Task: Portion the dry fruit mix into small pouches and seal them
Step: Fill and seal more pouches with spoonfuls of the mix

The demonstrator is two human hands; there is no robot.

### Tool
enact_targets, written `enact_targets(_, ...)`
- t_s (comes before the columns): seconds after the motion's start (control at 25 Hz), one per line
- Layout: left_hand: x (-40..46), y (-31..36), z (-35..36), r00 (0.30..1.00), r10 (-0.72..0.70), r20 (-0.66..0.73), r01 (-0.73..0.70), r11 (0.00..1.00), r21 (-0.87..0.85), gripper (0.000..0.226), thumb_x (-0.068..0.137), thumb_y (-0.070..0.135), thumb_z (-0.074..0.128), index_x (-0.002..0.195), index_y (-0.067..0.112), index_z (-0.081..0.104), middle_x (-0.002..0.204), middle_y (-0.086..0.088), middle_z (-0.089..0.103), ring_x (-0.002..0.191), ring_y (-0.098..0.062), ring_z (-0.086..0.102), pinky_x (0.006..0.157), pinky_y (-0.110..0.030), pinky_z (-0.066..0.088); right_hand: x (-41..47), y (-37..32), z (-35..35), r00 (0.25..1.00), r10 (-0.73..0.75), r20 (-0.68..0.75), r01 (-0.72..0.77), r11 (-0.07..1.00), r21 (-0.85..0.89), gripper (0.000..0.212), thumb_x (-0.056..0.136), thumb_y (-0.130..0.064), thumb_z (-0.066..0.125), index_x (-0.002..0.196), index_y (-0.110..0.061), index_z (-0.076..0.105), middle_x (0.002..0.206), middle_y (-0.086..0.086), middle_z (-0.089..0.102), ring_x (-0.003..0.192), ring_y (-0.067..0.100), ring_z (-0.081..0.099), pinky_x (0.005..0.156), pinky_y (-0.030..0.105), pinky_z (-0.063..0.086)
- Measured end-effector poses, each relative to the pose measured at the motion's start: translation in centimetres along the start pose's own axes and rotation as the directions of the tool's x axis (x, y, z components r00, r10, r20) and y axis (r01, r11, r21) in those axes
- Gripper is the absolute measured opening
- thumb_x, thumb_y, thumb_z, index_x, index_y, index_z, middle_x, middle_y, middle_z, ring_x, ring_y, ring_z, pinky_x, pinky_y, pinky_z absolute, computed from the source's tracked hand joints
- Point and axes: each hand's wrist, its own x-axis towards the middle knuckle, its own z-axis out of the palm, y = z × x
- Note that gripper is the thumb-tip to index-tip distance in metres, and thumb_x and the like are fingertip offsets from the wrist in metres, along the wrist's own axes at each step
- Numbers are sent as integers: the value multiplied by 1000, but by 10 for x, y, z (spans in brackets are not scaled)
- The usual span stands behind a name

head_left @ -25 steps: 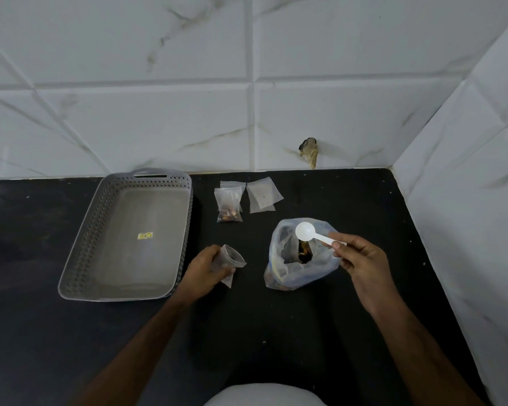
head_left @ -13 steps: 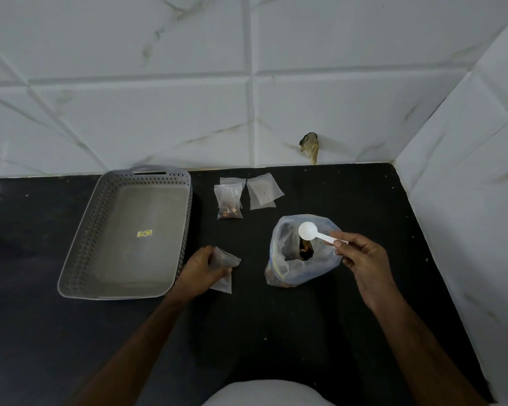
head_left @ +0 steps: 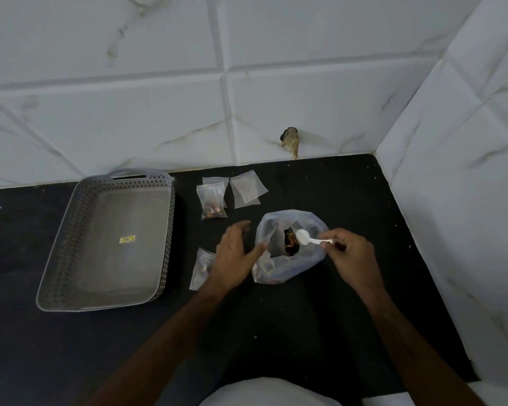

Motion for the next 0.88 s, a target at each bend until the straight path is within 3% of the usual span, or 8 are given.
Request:
enact_targets(0.08, 20, 18, 14, 973, -163, 161, 190, 967, -171, 59, 86, 50, 74, 132, 24, 48, 122, 8, 58, 105, -1, 59, 83, -22, 53, 1, -3, 10, 999, -35, 17, 36, 992, -117, 23, 96, -11, 64, 111, -27, 68, 106, -12, 67, 95, -3, 64, 84, 19, 53)
enact_targets(0.16, 39, 21, 25, 931, -268, 248, 315, 933, -174, 60, 77, 60, 78, 120, 24, 55, 113, 7, 66, 95, -3, 65, 74, -24, 55, 3, -5, 19, 997, -72, 31, 77, 967, -243, 24, 97, -15, 63, 118, -26, 67, 108, -11, 68, 93, -2, 63, 82, 18, 52)
enact_targets(0.24, 50, 18, 33, 917, -298, 263, 331, 939, -89, 57, 71, 63, 78, 111, 25, 67, 103, 5, 74, 90, -8, 70, 77, -29, 59, 3, -5, 25, 996, -86, 39, 94, 941, -325, 26, 99, -20, 61, 123, -27, 65, 108, -8, 67, 92, 1, 61, 81, 18, 50)
enact_targets(0.32, 52, 19, 36, 919, -294, 263, 314, 949, -35, 33, 79, 43, 79, 103, 22, 70, 94, 5, 75, 87, -8, 71, 73, -25, 55, 4, -5, 26, 994, -101, 42, 109, 903, -417, 27, 101, -23, 58, 127, -27, 63, 108, -5, 65, 92, 3, 57, 81, 20, 47)
enact_targets(0.52, 50, 12, 36, 935, -280, 216, 253, 957, 146, 21, 95, 25, 65, 115, 18, 63, 108, -2, 70, 95, -15, 67, 79, -29, 53, 10, -1, 18, 986, -137, 90, 160, 688, -708, 25, 102, -27, 56, 125, -22, 64, 108, 2, 66, 98, 13, 61, 88, 31, 53)
enact_targets(0.68, 46, 0, 37, 948, -273, 166, 260, 961, 96, 18, 94, 27, 62, 111, 21, 64, 102, -1, 70, 92, -16, 68, 81, -33, 56, 12, 5, 20, 989, -151, -5, 119, 798, -590, 24, 99, -23, 59, 121, -25, 68, 99, 0, 66, 87, 10, 60, 79, 28, 54)
enact_targets(0.8, 48, 2, 40, 939, -283, 194, 288, 958, 3, 26, 92, 35, 67, 116, 23, 64, 103, 2, 69, 96, -16, 67, 77, -28, 50, 12, 1, 27, 996, -84, 3, 74, 858, -508, 27, 99, -25, 60, 125, -27, 65, 106, -3, 65, 92, 7, 60, 82, 24, 53)
enact_targets(0.88, 49, 5, 42, 928, -291, 234, 325, 938, -123, 27, 90, 27, 70, 117, 21, 66, 106, 0, 70, 98, -15, 67, 81, -29, 52, 12, -3, 29, 997, -75, -8, 62, 872, -486, 26, 99, -23, 61, 124, -25, 66, 108, -3, 66, 96, 7, 61, 84, 24, 53)
